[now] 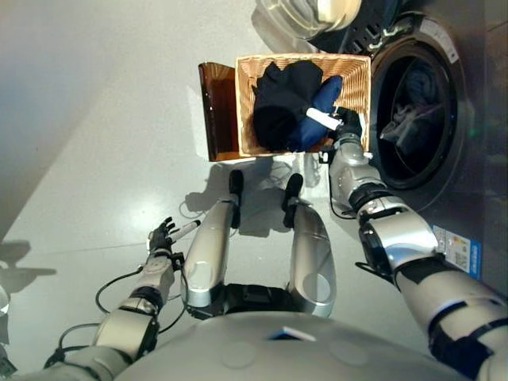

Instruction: Pick up the clothes and place them into the washing machine

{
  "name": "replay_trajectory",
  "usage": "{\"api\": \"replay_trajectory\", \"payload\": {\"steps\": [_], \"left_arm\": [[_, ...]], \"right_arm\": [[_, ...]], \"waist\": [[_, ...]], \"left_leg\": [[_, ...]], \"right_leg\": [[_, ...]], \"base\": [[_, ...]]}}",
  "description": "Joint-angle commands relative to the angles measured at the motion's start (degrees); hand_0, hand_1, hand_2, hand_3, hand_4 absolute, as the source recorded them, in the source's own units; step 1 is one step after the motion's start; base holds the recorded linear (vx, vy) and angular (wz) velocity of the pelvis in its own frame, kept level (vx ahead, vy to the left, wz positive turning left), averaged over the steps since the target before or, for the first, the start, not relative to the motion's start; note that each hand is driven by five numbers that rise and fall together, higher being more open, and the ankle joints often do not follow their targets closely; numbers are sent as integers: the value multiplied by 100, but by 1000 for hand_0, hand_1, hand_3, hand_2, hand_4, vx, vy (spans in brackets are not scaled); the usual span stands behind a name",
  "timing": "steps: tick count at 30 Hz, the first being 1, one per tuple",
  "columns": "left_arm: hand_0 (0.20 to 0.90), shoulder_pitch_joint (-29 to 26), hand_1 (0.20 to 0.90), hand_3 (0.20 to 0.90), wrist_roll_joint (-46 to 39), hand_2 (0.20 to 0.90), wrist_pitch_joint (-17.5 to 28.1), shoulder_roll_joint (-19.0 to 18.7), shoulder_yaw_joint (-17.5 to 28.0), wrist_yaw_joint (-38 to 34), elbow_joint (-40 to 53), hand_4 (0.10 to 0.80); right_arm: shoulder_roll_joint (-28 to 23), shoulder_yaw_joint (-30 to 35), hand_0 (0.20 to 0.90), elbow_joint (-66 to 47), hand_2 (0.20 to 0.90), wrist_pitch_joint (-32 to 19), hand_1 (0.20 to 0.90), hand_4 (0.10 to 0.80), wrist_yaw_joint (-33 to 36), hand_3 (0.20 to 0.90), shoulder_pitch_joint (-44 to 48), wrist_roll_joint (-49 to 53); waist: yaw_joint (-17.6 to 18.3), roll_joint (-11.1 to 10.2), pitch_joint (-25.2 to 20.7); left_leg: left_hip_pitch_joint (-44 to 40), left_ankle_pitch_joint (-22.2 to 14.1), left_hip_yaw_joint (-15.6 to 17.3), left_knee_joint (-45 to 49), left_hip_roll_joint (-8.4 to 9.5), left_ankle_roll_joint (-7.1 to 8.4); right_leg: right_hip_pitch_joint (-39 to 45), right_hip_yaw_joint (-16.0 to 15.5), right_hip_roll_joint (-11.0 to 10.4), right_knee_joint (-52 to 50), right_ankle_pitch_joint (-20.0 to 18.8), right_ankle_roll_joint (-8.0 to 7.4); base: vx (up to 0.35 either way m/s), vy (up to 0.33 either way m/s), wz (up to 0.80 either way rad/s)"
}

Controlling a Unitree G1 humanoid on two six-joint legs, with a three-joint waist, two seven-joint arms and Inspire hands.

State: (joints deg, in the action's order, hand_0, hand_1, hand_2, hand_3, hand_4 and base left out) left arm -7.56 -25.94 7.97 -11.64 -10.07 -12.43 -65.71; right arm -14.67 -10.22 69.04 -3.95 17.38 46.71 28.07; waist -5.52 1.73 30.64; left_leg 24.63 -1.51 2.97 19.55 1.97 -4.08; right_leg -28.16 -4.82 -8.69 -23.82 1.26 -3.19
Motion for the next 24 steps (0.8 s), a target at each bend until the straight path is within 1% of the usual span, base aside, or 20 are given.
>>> {"api": "replay_trajectory", "payload": {"steps": [1, 3, 8, 13, 15, 19, 20, 24], "left_arm": [[900, 555, 900, 900, -164, 900, 84, 34, -139, -27, -278, 800], [900, 554, 900, 900, -186, 900, 93, 72, -162, -27, -263, 800], [900, 548, 900, 900, -180, 900, 111, 86, -125, -23, -253, 800], [900, 528, 900, 900, -234, 900, 127, 95, -11, -39, -321, 800], [900, 535, 900, 900, -261, 900, 128, 116, 32, -43, -311, 800], [900, 536, 900, 900, -283, 900, 129, 142, 94, -46, -370, 800], [900, 554, 900, 900, -288, 900, 144, 149, 120, -38, -354, 800], [900, 538, 900, 900, -288, 900, 129, 164, 214, -23, -463, 800]], "right_arm": [[-230, 413, 200, -463, 200, -661, 200, 300, -40, 200, -49, 437], [-224, 634, 200, -432, 200, -802, 200, 300, -50, 200, -128, 794], [-279, 953, 200, -578, 200, -1001, 200, 300, -102, 200, -433, 1251], [-285, 1175, 200, -1016, 200, -1146, 200, 300, -170, 200, -1010, 1476], [-295, 1297, 200, -1237, 200, -1207, 200, 300, -178, 200, -1263, 1574], [-222, 1519, 200, -1497, 200, -1310, 200, 300, -247, 200, -1637, 1863], [-150, 1728, 200, -1701, 200, -1401, 200, 300, -319, 200, -1915, 2132], [-16, 1950, 200, -1903, 200, -1436, 200, 300, -426, 200, -2398, 2383]], "waist": [[4, -21, -575], [0, 1, -599], [21, -2, -708], [99, -80, -847], [145, -111, -859], [215, -150, -942], [260, -152, -960], [333, -198, -1077]], "left_leg": [[229, 260, -123, -240, 39, 355], [216, 258, -131, -248, 33, 361], [72, 315, -156, -454, 10, 393], [-45, 379, -153, -634, -22, 414], [-91, 335, -142, -604, -31, 414], [-179, 351, -137, -686, -46, 414], [-270, 317, -146, -721, -58, 423], [-371, 345, -125, -813, -79, 432]], "right_leg": [[190, 153, -214, 523, -406, -158], [202, 148, -214, 510, -397, -160], [319, 144, -227, 649, -407, -183], [449, 132, -215, 891, -499, -224], [510, 144, -214, 914, -474, -230], [568, 169, -206, 965, -480, -237], [647, 172, -207, 960, -422, -247], [731, 177, -199, 1061, -457, -263]], "base": [[0, 0, 0], [16, 5, 0], [45, 4, -3], [50, -13, 4], [60, -10, 1], [56, -11, -3], [46, -6, -5], [61, -20, 1]]}}
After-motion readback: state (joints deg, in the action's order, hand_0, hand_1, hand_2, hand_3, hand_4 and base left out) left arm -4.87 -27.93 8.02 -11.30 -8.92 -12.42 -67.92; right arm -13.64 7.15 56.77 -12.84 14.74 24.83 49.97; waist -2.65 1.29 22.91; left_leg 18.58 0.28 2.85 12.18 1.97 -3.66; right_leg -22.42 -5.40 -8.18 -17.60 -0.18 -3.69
